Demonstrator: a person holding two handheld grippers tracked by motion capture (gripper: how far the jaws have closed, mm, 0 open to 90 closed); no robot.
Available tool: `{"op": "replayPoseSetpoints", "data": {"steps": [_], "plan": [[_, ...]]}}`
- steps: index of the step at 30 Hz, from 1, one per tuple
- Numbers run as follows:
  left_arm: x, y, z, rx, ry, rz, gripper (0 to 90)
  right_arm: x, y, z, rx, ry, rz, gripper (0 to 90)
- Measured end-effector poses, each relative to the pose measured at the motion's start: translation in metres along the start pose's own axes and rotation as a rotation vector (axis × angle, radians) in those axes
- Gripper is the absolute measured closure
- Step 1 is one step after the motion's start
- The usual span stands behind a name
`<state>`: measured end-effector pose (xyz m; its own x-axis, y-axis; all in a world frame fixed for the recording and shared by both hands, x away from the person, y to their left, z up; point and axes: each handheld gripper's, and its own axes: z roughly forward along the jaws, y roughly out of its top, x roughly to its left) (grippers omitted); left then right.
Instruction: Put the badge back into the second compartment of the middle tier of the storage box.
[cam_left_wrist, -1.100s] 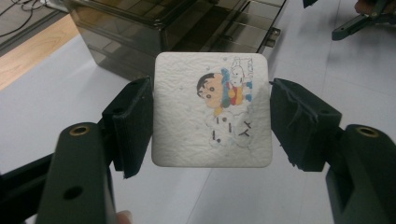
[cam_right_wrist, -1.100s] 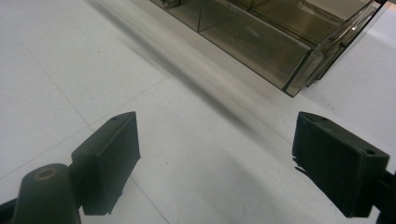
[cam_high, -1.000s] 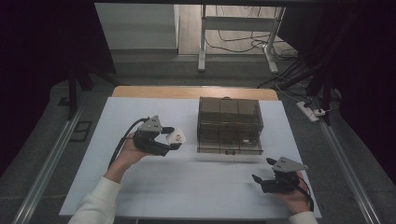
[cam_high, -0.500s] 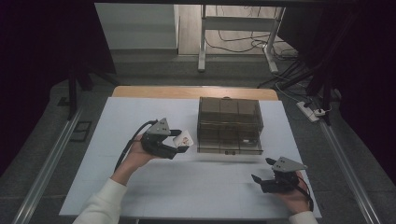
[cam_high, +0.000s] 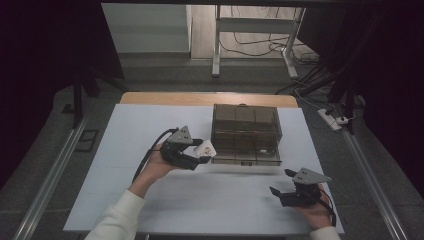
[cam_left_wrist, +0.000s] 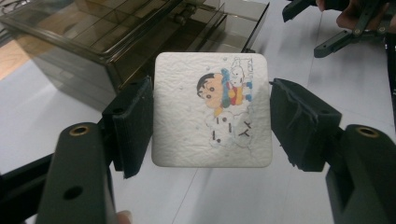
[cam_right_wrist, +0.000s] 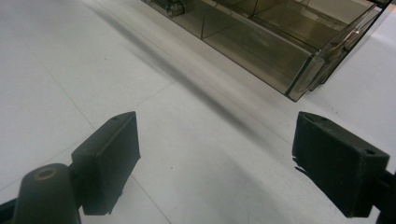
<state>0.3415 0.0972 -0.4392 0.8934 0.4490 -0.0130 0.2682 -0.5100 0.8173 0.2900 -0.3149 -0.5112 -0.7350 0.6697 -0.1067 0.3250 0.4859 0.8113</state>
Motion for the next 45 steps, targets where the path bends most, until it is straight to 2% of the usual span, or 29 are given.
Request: {"op": "replayPoseSetpoints", "data": {"steps": [3, 13, 20, 24, 34, 45], "plan": [[-0.001, 0.005, 0.006, -0.013, -0.008, -0.01, 33.1, -0.001, 0.0, 0.0, -0.003, 0.002, 0.001, 14.8], [-0.004, 0.017, 0.014, 0.002, -0.011, 0.01, 33.1, -0.001, 0.0, -0.001, -0.004, 0.003, 0.005, 14.9], [-0.003, 0.023, 0.022, 0.012, -0.007, 0.007, 33.1, 0.0, 0.0, -0.002, -0.004, 0.001, 0.004, 14.9], [-0.002, 0.029, 0.026, 0.011, -0.021, 0.001, 33.1, 0.0, -0.001, -0.002, -0.004, 0.001, 0.005, 15.0], [-0.004, 0.042, 0.034, 0.016, -0.022, 0.011, 33.1, 0.0, -0.001, -0.001, 0.0, -0.001, 0.002, 15.0], [-0.004, 0.054, 0.057, 0.048, -0.028, 0.01, 33.1, 0.0, -0.001, -0.002, 0.002, -0.003, 0.002, 15.1]]}}
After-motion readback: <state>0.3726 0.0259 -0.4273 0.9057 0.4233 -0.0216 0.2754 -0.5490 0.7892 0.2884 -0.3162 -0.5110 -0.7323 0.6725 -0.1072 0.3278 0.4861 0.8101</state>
